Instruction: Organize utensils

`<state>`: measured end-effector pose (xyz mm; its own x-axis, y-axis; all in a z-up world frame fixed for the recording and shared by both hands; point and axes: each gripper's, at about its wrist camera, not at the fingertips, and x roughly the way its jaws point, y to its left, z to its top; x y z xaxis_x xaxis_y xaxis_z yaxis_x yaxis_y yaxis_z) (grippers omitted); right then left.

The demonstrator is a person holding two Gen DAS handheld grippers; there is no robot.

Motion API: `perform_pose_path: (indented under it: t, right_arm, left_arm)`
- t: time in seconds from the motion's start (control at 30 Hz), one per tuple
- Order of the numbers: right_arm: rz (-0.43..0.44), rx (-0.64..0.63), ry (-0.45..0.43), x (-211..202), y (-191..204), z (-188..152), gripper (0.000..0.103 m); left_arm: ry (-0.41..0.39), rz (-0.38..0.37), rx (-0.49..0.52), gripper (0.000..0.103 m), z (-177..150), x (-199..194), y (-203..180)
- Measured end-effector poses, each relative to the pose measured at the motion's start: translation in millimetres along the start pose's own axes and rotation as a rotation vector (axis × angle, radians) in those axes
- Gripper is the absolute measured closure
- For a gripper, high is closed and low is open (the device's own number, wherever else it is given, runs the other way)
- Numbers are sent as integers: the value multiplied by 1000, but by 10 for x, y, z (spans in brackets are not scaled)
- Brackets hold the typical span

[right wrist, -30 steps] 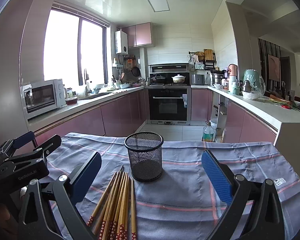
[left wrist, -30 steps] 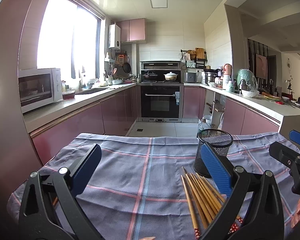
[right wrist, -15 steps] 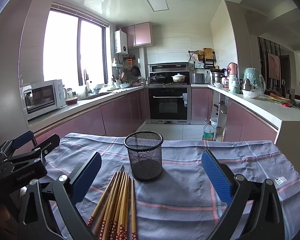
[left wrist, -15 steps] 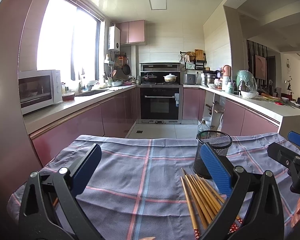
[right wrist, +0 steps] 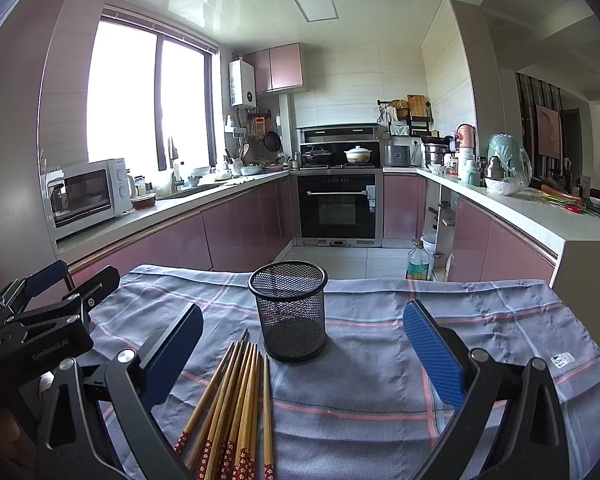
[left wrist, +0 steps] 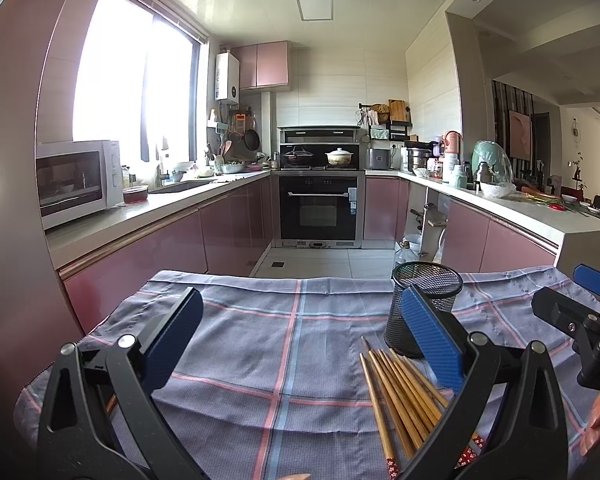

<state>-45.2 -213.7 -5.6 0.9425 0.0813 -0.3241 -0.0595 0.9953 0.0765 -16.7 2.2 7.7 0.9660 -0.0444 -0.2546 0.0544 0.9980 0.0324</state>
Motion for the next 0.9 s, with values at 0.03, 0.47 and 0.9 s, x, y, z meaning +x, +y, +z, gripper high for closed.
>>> perform_pose_path:
  t: [0.03, 0.47, 0.9]
  right_arm:
    - [-1, 0, 0, 0, 1, 1, 6]
    - [3, -2, -2, 10, 0, -3, 6]
    - [9, -4, 3, 42, 3, -7, 6]
  left_arm:
    - [-1, 1, 1, 5, 1, 1, -5]
    - [-1, -3, 0, 5, 7, 1, -4]
    - [-1, -6, -1, 5, 5, -1, -8]
